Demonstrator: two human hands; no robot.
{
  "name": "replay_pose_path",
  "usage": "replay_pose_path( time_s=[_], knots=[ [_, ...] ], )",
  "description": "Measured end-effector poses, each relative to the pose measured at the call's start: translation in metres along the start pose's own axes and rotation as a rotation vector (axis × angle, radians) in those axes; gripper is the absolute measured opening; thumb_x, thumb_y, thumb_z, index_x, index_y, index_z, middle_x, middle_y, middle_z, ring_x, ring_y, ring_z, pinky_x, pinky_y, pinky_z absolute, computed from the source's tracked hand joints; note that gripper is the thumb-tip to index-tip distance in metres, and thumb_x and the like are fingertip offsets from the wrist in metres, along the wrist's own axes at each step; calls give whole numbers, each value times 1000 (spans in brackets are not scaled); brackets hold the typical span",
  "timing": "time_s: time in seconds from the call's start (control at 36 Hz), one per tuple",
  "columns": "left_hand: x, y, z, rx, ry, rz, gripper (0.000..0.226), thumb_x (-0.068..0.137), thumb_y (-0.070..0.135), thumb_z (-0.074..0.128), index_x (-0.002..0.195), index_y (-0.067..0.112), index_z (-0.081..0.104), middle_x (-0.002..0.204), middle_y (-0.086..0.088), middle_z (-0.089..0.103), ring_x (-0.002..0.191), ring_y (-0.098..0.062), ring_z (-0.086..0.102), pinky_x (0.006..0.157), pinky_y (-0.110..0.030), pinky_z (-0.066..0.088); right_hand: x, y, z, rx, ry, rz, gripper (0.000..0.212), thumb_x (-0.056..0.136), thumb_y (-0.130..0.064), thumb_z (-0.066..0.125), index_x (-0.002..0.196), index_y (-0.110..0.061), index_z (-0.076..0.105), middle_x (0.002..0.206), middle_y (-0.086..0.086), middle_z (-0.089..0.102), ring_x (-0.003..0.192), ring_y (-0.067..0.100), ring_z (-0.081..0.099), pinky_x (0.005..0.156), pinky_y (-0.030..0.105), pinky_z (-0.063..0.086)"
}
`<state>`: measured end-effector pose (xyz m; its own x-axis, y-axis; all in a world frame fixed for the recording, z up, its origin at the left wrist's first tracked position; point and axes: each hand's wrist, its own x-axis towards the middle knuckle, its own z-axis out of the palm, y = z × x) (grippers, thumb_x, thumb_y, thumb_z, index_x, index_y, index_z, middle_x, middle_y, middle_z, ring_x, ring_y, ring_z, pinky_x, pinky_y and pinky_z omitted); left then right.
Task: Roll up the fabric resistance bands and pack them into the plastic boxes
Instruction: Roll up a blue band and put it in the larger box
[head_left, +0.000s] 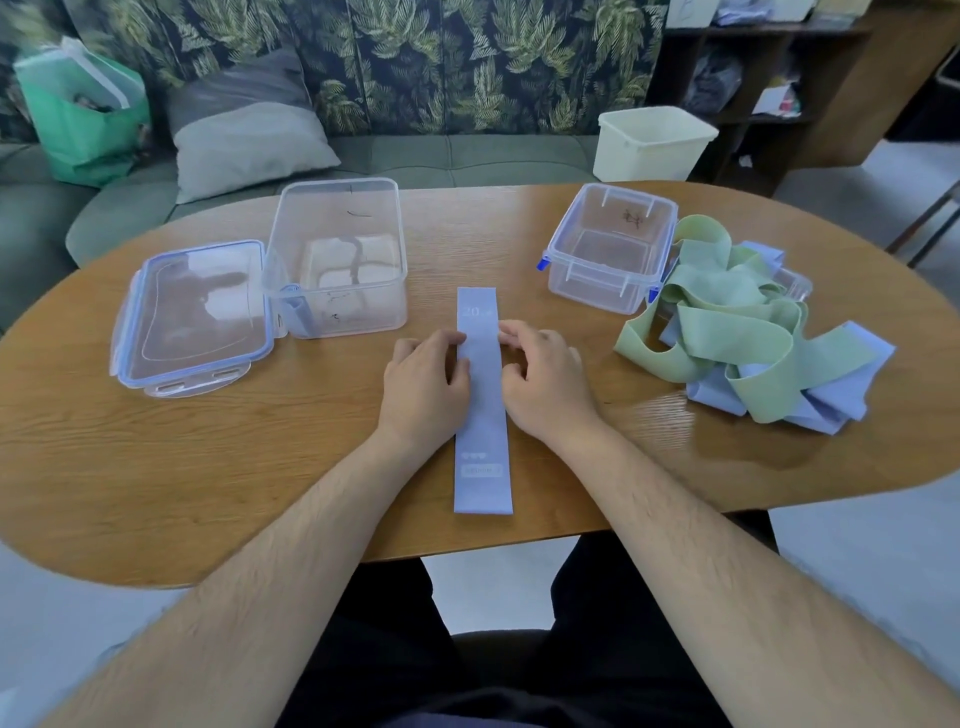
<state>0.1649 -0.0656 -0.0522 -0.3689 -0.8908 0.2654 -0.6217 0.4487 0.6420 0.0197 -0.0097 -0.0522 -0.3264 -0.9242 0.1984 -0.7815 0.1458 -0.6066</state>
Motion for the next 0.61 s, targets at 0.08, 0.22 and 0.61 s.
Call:
replay_pose_path(
  time_s=[0.08,0.22,0.61],
  knots=[
    [0,1,-1,6,-14,-14,36,99,24,57,134,16,58,116,4,67,122,-21,46,102,-41,43,0,-2,0,2,10,12,53,89,-12,48,141,-23,51,131,-10,62,125,12,47,110,36,31],
    [-2,1,-3,-4,6,-22,28,97,20,57,125,15,62,116,3,67,116,-21,46,99,-37,44,-5,-3,-2,7,41,-11,46,88,-12,48,132,-23,57,119,-12,65,116,12,52,106,43,40],
    [-36,3,-13,-65,-40,-6,29,98,21,57,126,18,61,111,10,65,115,-15,47,99,-34,46,-46,-6,-8,22,7,-38,56,92,-12,48,147,-23,46,130,-8,62,123,14,45,108,33,32]
  ],
)
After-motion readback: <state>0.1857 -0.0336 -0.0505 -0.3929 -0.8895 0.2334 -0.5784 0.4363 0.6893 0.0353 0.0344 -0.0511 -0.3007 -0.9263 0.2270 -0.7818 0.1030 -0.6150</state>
